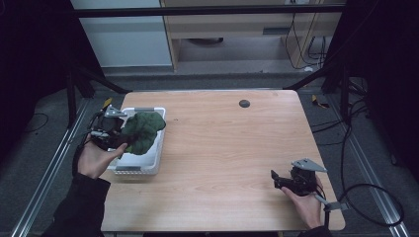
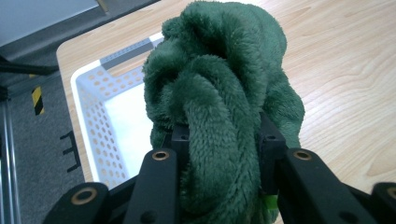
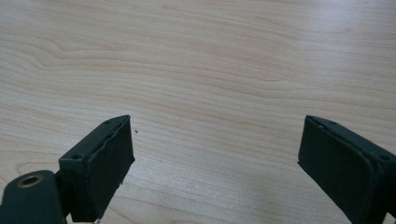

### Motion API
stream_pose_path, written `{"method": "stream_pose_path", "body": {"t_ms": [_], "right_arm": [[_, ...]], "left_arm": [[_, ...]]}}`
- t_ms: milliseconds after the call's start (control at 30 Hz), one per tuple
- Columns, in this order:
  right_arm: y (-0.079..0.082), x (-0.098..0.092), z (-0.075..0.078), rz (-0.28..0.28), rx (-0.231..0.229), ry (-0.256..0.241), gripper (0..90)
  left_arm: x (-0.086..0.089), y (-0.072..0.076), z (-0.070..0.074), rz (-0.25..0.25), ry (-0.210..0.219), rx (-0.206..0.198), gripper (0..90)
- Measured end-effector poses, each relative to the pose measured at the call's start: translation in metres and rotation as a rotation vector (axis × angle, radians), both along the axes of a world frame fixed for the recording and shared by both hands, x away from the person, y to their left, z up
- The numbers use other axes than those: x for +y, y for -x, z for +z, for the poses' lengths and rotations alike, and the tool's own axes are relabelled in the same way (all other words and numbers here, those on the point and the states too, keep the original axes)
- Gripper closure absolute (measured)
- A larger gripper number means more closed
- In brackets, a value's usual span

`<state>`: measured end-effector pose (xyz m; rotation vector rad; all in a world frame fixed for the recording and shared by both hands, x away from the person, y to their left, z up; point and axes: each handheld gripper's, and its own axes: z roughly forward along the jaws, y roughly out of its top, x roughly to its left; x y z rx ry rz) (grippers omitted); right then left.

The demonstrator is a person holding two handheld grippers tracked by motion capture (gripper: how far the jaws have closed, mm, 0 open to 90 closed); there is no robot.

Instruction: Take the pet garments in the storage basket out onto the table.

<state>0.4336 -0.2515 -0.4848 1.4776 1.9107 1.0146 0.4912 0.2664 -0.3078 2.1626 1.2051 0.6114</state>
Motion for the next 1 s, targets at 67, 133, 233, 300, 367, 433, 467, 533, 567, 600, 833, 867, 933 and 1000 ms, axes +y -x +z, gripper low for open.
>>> {"method": "stream_pose_path", "body": {"t_ms": [67, 133, 233, 300, 367, 433, 467, 533, 567, 600, 833, 867, 933, 1000], "right_arm": [[0.0, 0.0, 0.0, 0.0, -0.001, 0.002, 10.3], [0.0, -0.001, 0.0, 0.0, -0.001, 0.001, 10.3], [0.0, 0.0, 0.0, 0.0, 0.0, 0.0, 10.3], [0.0, 0.0, 0.0, 0.0, -0.002, -0.002, 10.3], [0.0, -0.001, 0.0, 0.0, -0.003, 0.0, 10.3], [0.0, -0.001, 0.0, 0.0, -0.002, 0.0, 10.3], [0.0, -0.001, 0.0, 0.0, -0.002, 0.0, 10.3], [0.0, -0.001, 0.0, 0.001, -0.002, 0.001, 10.3], [0.0, -0.001, 0.0, 0.001, -0.002, 0.0, 10.3], [0.0, -0.001, 0.0, 0.001, -0.002, 0.0, 10.3], [0.0, -0.001, 0.0, 0.001, -0.001, 0.001, 10.3], [0.0, -0.001, 0.0, 0.001, -0.001, 0.001, 10.3], [-0.001, -0.001, -0.001, 0.001, -0.002, 0.004, 10.3], [-0.001, -0.001, -0.001, 0.001, -0.001, 0.002, 10.3]], "left_arm": [[-0.003, 0.001, 0.002, -0.014, -0.004, -0.001, 67.5], [-0.006, 0.002, 0.003, -0.026, -0.004, 0.003, 67.5], [-0.011, 0.003, 0.004, -0.041, -0.018, 0.002, 67.4], [-0.017, 0.004, 0.005, -0.06, -0.014, -0.001, 67.4], [-0.02, 0.005, 0.006, -0.073, -0.014, -0.002, 67.5], [-0.023, 0.006, 0.006, -0.084, -0.015, -0.001, 67.4], [-0.025, 0.006, 0.007, -0.091, -0.015, -0.003, 67.5], [-0.029, 0.007, 0.007, -0.106, -0.02, -0.003, 67.5], [-0.031, 0.007, 0.007, -0.115, -0.024, -0.001, 67.5], [-0.034, 0.008, 0.007, -0.119, -0.029, 0.0, 67.5], [-0.054, 0.01, 0.006, -0.178, -0.028, 0.003, 67.4], [-0.054, 0.01, 0.006, -0.178, -0.028, 0.003, 67.5], [-0.06, 0.01, 0.005, -0.199, -0.033, 0.006, 67.4], [-0.065, 0.01, 0.005, -0.218, -0.048, 0.011, 67.4]]}}
